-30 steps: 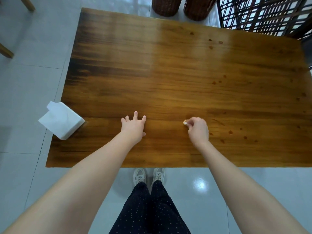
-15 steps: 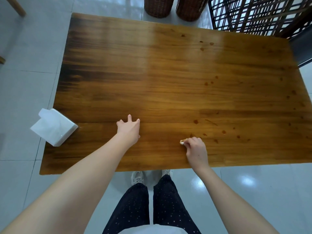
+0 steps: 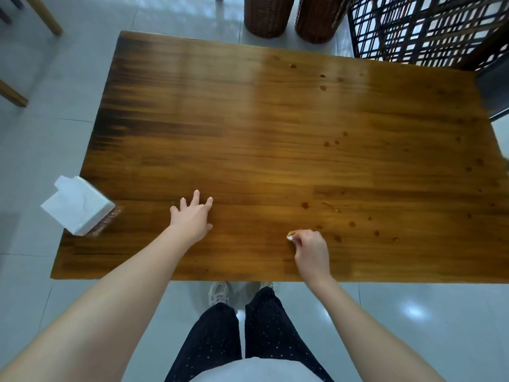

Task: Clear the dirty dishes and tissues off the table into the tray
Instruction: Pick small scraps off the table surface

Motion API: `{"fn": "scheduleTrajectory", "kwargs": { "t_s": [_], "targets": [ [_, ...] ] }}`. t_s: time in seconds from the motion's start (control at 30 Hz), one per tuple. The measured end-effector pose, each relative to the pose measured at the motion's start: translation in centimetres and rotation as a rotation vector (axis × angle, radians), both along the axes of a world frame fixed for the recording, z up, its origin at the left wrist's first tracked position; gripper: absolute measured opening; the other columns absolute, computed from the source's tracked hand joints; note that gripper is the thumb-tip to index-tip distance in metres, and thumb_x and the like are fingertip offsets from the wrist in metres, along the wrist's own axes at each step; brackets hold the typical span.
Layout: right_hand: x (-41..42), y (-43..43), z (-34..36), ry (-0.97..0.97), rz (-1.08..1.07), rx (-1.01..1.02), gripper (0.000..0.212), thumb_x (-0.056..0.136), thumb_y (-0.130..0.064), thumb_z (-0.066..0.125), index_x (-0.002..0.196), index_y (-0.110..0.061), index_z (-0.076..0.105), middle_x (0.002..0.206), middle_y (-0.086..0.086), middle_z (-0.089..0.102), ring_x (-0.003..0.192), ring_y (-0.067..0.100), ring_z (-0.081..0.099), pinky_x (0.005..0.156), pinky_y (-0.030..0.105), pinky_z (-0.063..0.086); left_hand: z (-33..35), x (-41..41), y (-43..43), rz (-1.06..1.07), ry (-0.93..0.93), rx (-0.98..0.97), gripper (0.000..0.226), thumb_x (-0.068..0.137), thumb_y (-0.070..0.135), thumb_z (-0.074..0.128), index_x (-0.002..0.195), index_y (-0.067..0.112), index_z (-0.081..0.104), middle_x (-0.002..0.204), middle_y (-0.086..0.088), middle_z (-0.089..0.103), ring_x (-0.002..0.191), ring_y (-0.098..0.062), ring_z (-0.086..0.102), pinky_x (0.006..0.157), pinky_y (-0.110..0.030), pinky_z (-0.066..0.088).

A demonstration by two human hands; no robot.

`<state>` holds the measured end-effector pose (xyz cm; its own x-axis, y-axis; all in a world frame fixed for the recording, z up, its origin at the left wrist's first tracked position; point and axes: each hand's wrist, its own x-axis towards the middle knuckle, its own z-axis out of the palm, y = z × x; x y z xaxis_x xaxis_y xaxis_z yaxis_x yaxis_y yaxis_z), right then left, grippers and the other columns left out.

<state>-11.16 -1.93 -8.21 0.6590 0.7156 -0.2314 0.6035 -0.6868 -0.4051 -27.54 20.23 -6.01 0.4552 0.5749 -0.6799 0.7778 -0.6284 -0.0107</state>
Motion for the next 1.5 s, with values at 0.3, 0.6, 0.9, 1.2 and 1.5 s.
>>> {"fn": "scheduleTrajectory", "kwargs": {
  "t_s": [0.3,0.6,0.9,1.2,1.5],
  "targets": [
    [1.5,-2.9,-0.1,-0.091,0.296,0.039,0.015,0.077,0.007,0.071,0.081,-0.007,0.072,0.077,0.004,0.069,0.072,0.02,0.06,0.067,0.029,0.046,-0.6,3.6,-6.0,-0.02,-0.18,0.089,0.079,0.098,0.048,0.044,0.154,0.023,-0.004,0.161,-0.012,-0.008,0.148,-0.035,0.004,0.116,-0.051,0.018],
    [9.9,-2.4,-0.9,-0.075,-0.096,0.036,0.016,0.095,-0.013,0.055,0.094,-0.007,0.07,0.087,0.006,0.066,0.083,0.018,0.053,0.076,0.029,0.044,-1.0,8.1,-8.5,-0.118,-0.191,-0.003,0.077,0.096,0.052,0.046,0.153,0.034,-0.003,0.161,-0.011,-0.009,0.147,-0.04,0.002,0.115,-0.057,0.012],
    [4.5,-3.6,-0.5,-0.017,0.07,0.071,0.013,0.091,-0.003,0.059,0.092,-0.006,0.071,0.089,0.005,0.069,0.08,0.019,0.058,0.076,0.029,0.047,-1.6,9.3,-7.0,-0.118,-0.137,0.037,0.077,0.096,0.052,0.045,0.153,0.034,-0.003,0.161,-0.012,-0.008,0.146,-0.042,0.001,0.115,-0.057,0.013],
    [4.4,-3.7,-0.4,-0.066,0.249,0.104,0.01,0.077,0.0,0.074,0.08,-0.01,0.072,0.076,0.002,0.069,0.071,0.019,0.062,0.064,0.031,0.051,-1.7,10.9,-5.0,-0.121,-0.111,0.052,0.075,0.097,0.049,0.045,0.153,0.036,-0.003,0.161,-0.014,-0.008,0.146,-0.042,0.001,0.115,-0.059,0.008],
    [9.6,3.6,-0.8,-0.077,0.214,0.08,0.014,0.093,-0.012,0.058,0.09,-0.009,0.071,0.085,0.004,0.067,0.082,0.02,0.056,0.079,0.034,0.048,-0.4,11.9,-4.0,-0.078,-0.051,-0.016,0.07,0.098,0.035,0.052,0.153,0.038,0.009,0.162,-0.011,-0.001,0.146,-0.04,0.008,0.114,-0.06,0.008]
  ]
}}
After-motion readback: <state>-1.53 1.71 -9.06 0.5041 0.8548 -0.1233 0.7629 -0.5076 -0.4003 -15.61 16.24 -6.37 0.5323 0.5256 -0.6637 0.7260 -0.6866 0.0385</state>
